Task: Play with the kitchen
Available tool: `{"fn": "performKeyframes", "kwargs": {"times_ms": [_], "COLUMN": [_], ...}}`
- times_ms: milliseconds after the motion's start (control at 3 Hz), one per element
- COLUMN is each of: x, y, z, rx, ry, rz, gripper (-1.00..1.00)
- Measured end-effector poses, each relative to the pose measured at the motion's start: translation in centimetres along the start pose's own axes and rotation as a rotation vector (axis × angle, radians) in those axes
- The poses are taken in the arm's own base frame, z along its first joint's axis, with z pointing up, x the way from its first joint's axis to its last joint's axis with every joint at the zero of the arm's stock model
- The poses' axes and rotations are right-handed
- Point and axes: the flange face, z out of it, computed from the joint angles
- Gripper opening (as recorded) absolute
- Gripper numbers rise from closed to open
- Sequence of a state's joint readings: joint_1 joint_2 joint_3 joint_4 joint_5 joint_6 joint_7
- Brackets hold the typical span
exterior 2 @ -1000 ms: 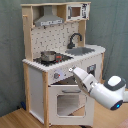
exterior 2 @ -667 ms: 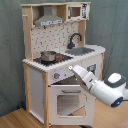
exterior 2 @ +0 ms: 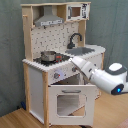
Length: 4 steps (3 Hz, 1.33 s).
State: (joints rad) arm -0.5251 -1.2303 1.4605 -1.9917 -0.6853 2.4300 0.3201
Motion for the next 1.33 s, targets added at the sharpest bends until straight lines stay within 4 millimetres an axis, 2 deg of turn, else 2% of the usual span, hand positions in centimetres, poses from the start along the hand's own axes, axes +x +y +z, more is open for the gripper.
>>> {"fn": "performKeyframes", "kwargs": {"times_ms": [667, 1333], "x": [-2.1, -4.5], "y": [5.2, 9.4], "z": [1.6, 1.8], "rx": [0.053, 0.137], "ry": [-0.08, -0.159], "rz": [-0.07, -0.116], "gripper": [1.0, 1.0]}}
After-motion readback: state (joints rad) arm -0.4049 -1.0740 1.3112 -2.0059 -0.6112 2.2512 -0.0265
